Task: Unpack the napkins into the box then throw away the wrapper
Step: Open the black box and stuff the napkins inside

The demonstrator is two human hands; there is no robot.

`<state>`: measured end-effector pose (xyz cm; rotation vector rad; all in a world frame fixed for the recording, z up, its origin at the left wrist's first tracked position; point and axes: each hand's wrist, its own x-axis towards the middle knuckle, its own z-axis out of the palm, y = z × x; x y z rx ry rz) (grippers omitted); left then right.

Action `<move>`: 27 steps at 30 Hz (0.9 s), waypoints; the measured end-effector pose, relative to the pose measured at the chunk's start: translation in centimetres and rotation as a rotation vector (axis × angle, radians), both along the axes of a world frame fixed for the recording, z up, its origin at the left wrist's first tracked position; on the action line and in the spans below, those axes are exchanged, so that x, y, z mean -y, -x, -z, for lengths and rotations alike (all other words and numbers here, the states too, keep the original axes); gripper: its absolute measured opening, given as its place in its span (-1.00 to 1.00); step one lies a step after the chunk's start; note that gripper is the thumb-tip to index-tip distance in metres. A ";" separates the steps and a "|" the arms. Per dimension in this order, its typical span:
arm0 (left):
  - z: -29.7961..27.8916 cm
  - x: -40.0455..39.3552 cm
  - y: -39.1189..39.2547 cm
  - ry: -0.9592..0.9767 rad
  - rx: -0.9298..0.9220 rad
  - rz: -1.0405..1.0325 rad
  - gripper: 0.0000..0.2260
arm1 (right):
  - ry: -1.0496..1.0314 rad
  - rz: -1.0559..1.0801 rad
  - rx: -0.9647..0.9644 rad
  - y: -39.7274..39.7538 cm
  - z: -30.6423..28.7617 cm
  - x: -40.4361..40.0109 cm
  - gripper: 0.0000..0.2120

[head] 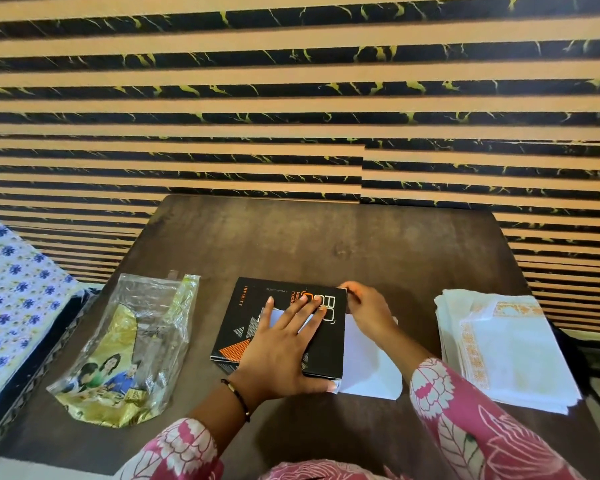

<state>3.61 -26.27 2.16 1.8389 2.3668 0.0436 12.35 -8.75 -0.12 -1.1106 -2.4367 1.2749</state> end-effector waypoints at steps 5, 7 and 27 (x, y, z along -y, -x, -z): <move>0.1 -0.1 0.0 -0.027 -0.004 0.006 -0.01 | 0.031 -0.068 0.043 -0.9 -0.3 0.7 -0.69; 0.0 0.0 0.0 -0.035 0.006 0.010 0.00 | 0.067 -0.058 0.070 -2.3 -0.3 1.2 -0.59; 0.9 -3.1 -1.0 -0.182 0.064 -0.109 -0.15 | -0.540 0.111 0.649 -17.3 3.3 -0.6 -0.02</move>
